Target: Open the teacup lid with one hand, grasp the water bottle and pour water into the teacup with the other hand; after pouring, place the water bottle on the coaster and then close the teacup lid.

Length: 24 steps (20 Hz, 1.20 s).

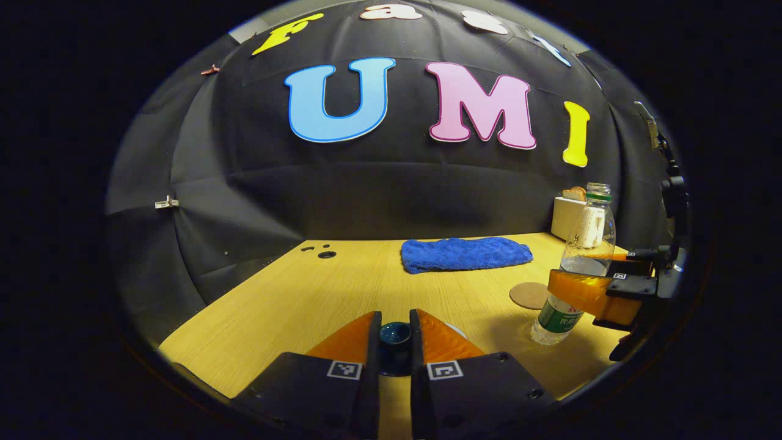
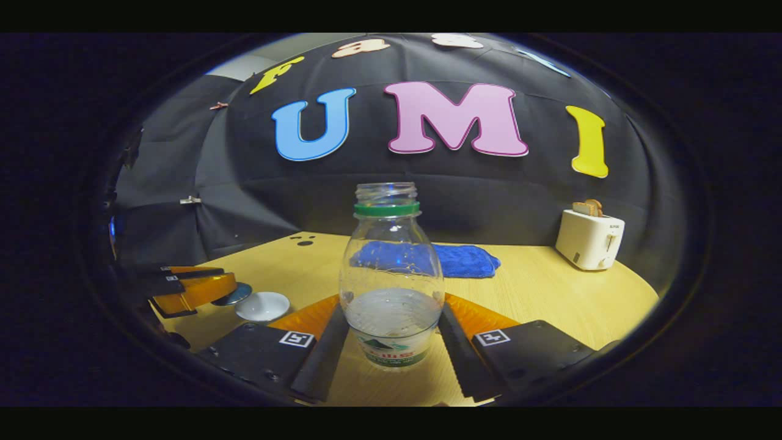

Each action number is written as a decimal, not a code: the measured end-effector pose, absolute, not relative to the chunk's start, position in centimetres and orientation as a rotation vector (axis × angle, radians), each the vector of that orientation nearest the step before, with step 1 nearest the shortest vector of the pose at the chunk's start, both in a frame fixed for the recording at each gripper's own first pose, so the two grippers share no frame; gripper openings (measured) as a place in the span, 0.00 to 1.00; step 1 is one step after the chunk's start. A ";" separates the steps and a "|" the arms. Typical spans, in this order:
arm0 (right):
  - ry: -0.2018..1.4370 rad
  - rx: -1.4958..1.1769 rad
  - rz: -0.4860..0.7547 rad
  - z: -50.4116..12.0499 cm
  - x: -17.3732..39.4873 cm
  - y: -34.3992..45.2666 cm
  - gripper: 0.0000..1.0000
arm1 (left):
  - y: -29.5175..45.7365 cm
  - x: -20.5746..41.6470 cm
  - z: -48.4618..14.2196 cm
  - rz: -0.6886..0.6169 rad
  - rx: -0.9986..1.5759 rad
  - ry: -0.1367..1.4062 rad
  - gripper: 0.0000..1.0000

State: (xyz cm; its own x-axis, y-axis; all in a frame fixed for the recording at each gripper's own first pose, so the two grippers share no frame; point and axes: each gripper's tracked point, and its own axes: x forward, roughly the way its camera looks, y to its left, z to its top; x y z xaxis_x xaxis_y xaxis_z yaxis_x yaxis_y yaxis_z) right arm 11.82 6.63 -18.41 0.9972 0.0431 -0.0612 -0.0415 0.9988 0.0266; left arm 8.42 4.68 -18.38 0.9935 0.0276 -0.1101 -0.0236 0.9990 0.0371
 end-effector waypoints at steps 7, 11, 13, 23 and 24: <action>0.057 0.013 0.029 -18.4 12.3 7.2 0.80 | 5.7 8.0 -18.9 0.012 0.033 0.129 0.24; 0.070 -0.034 0.045 -18.2 12.6 7.6 0.73 | 6.5 8.0 -18.3 0.009 0.043 0.120 0.24; 0.068 -0.079 0.053 -17.7 12.7 7.5 0.71 | 6.9 7.9 -17.9 0.013 0.035 0.112 0.24; -0.032 -0.645 0.126 -14.2 15.4 8.5 0.70 | 10.8 5.9 -16.4 0.066 -0.049 0.088 0.24; -0.039 -0.699 0.144 -14.2 15.7 9.0 0.70 | 11.2 5.5 -16.8 0.067 -0.061 0.100 0.21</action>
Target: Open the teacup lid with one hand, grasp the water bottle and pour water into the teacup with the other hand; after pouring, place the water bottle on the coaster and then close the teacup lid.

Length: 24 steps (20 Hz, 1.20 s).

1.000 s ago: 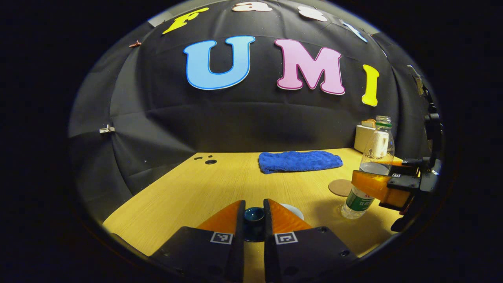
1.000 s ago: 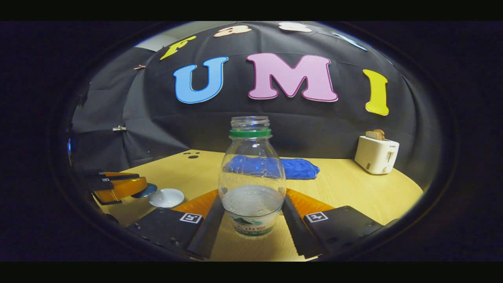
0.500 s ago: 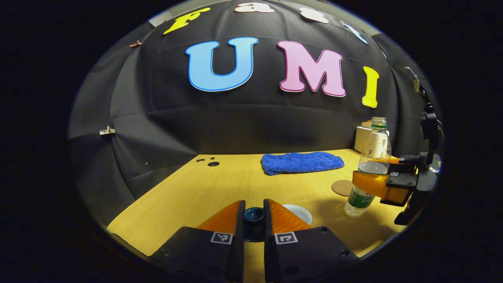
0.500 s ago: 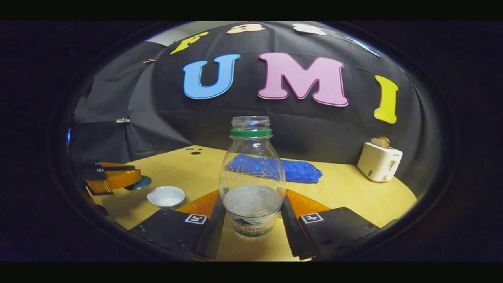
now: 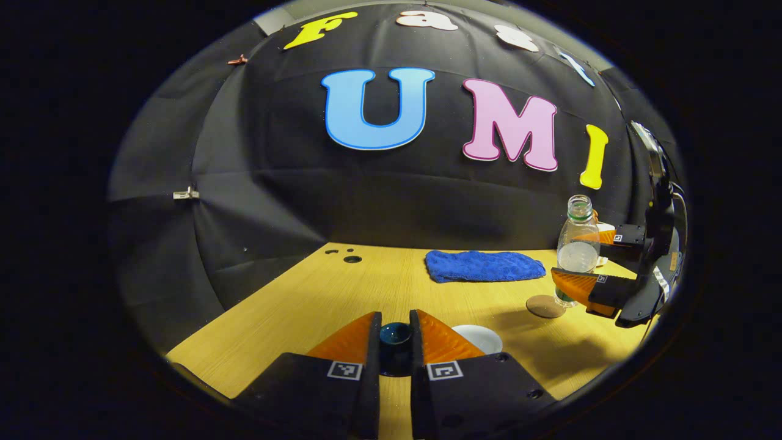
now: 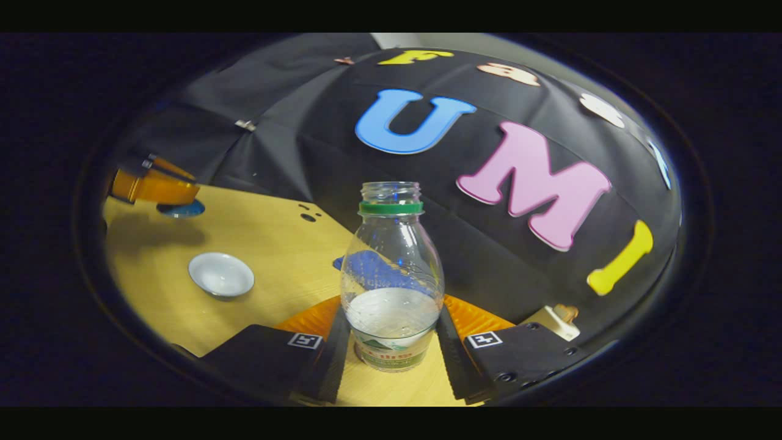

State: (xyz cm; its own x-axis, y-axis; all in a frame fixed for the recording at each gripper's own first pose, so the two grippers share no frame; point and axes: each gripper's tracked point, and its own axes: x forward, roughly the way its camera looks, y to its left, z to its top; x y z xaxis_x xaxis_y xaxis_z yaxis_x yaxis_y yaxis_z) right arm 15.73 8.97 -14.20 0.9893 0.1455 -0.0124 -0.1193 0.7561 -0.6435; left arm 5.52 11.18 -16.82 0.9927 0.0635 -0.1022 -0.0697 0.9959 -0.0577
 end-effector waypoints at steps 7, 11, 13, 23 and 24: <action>-0.045 -0.939 0.237 -17.0 17.0 11.3 0.70 | 13.9 3.4 -17.0 0.106 -0.113 0.090 0.24; -0.043 -1.049 0.284 -18.5 17.4 12.3 0.70 | 15.4 2.6 -17.3 0.129 -0.113 0.097 0.24; -0.038 -1.082 0.308 -19.3 18.3 12.7 0.70 | 15.6 2.4 -17.4 0.129 -0.117 0.100 0.24; -0.060 -1.284 0.369 -21.6 20.3 13.4 0.70 | 15.4 2.0 -18.1 0.119 -0.119 0.107 0.24; -0.071 -1.303 0.372 -21.5 20.3 13.6 0.70 | 15.3 1.9 -18.4 0.116 -0.121 0.112 0.20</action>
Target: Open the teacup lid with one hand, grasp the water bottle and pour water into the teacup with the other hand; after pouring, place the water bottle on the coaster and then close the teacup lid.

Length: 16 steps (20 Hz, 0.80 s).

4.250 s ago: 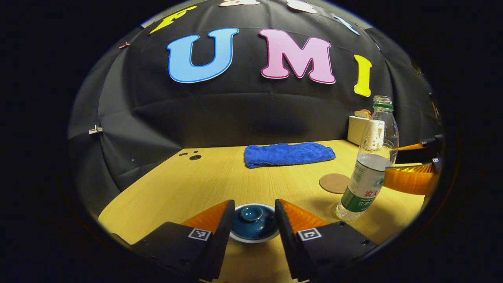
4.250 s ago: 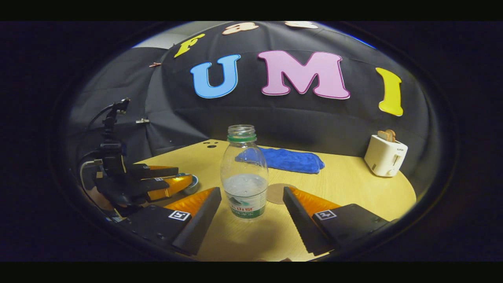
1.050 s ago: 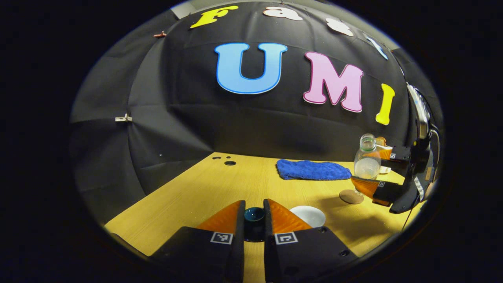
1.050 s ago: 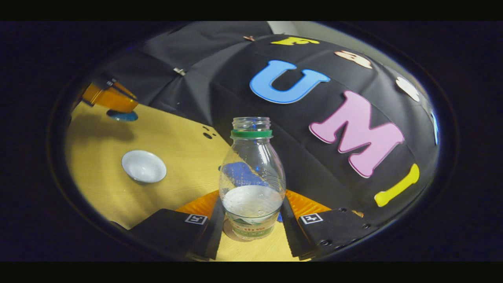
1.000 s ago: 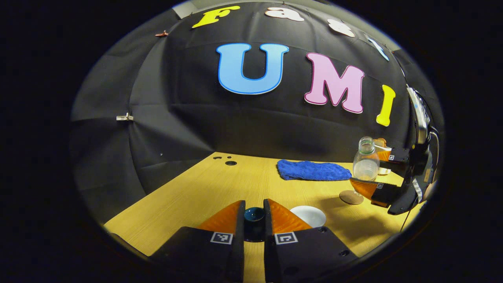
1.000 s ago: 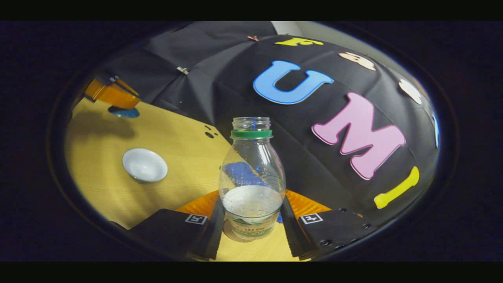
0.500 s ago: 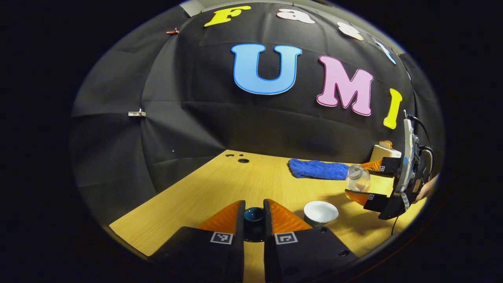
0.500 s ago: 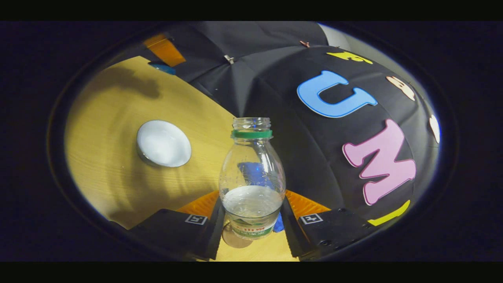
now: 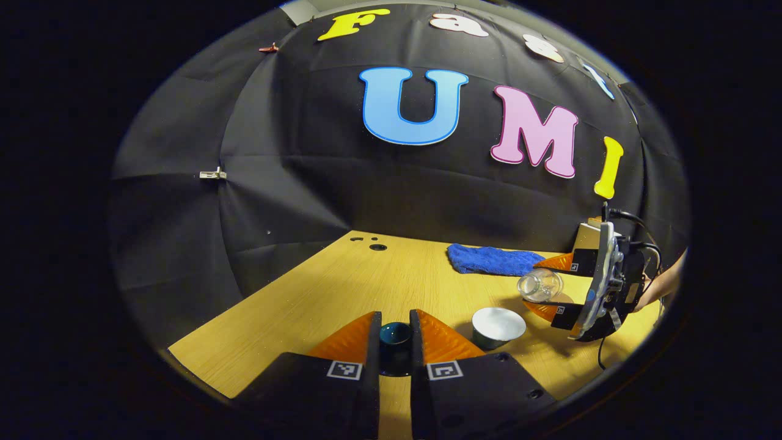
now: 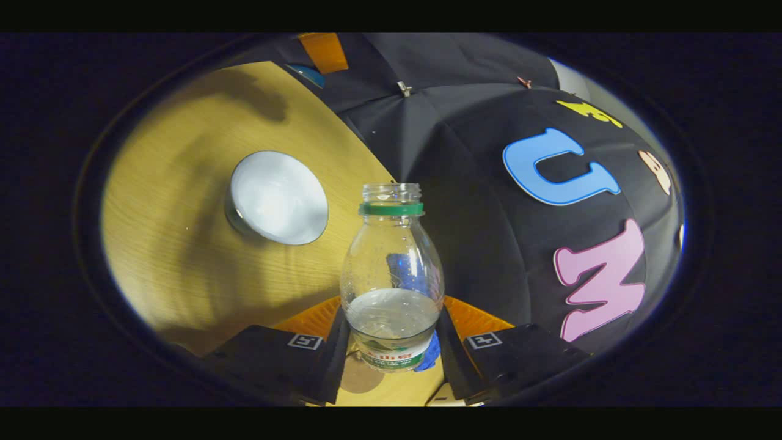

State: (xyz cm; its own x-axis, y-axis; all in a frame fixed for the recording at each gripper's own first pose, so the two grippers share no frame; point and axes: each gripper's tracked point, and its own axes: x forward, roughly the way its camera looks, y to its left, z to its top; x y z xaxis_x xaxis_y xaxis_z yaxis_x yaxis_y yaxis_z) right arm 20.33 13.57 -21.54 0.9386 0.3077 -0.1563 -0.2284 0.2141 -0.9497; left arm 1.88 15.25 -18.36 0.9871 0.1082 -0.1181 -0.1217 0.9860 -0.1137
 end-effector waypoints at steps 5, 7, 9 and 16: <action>-0.129 -1.394 0.422 -21.6 20.6 14.5 0.70 | 15.0 1.3 -18.8 0.117 -0.140 0.126 0.24; -0.141 -1.420 0.437 -21.6 20.9 14.5 0.70 | 14.8 1.3 -18.8 0.118 -0.143 0.128 0.24; -0.142 -1.435 0.460 -22.0 21.1 14.5 0.70 | 14.7 1.2 -18.9 0.118 -0.142 0.130 0.24; -0.188 -1.511 0.483 -21.5 22.0 14.6 0.70 | 14.4 1.3 -19.3 0.115 -0.147 0.134 0.24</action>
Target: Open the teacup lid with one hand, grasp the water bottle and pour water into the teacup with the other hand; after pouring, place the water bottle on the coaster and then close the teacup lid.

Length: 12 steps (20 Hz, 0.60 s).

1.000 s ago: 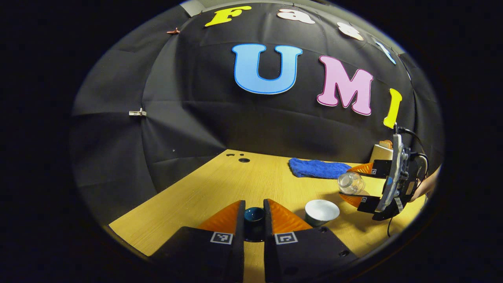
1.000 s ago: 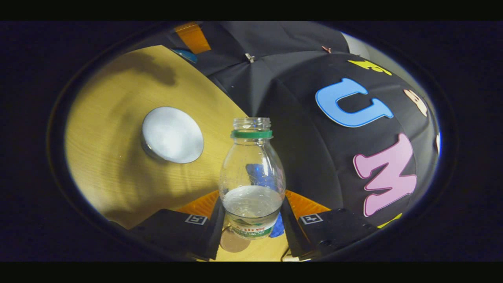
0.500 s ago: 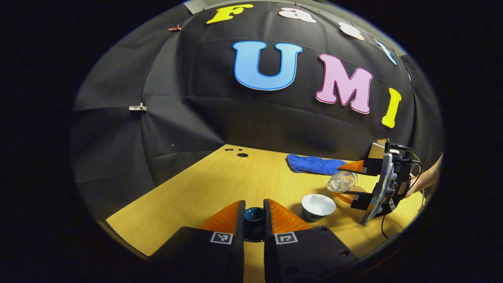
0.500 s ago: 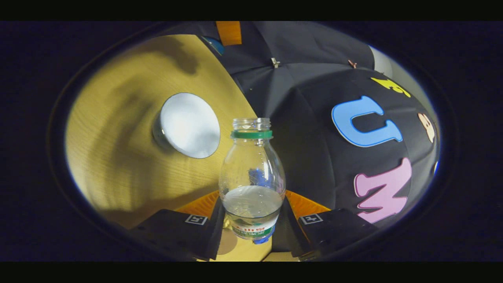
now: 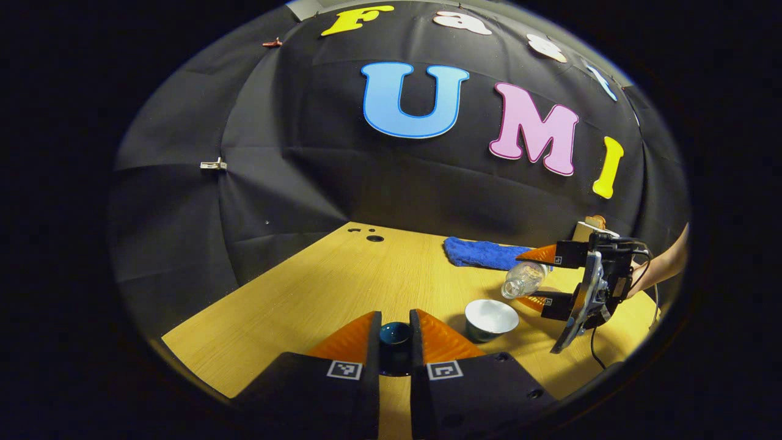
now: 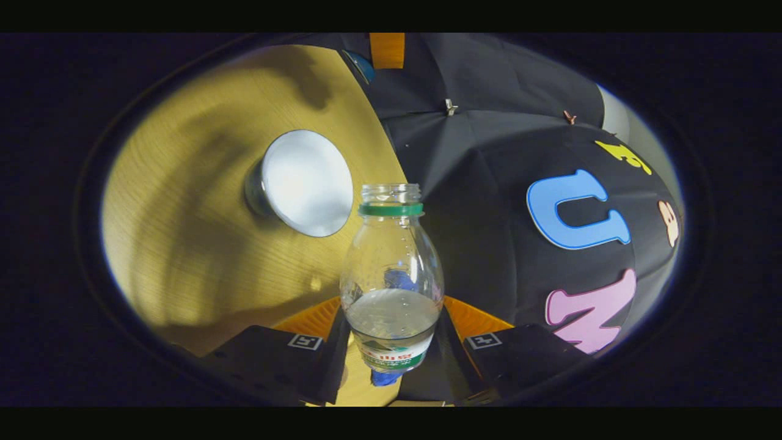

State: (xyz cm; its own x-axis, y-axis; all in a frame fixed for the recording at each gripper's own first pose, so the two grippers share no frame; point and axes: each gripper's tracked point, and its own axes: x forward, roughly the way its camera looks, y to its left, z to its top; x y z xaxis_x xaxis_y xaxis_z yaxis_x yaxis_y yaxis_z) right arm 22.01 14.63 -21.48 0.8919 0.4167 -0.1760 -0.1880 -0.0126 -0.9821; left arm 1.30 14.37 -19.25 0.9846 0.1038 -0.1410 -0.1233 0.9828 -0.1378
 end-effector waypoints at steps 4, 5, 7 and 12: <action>-0.222 -1.563 0.514 -21.4 22.1 14.9 0.74 | 14.3 1.2 -19.5 0.119 -0.150 0.138 0.24; -0.233 -1.578 0.517 -21.2 22.2 14.9 0.70 | 14.4 1.2 -19.4 0.120 -0.151 0.140 0.24; -0.254 -1.597 0.520 -20.9 22.0 15.0 0.70 | 14.4 1.1 -19.7 0.121 -0.151 0.147 0.24; -0.275 -1.630 0.538 -20.7 22.7 15.2 0.70 | 14.4 1.4 -19.4 0.113 -0.136 0.147 0.24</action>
State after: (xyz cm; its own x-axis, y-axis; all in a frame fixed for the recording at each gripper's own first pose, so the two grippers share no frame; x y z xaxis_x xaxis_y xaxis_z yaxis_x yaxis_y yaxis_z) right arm 22.66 15.20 -20.67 0.8592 0.4780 -0.1826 -0.1320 -0.1378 -0.9816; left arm 1.41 14.44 -19.42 0.9829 0.1019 -0.1532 -0.1218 0.9844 -0.1268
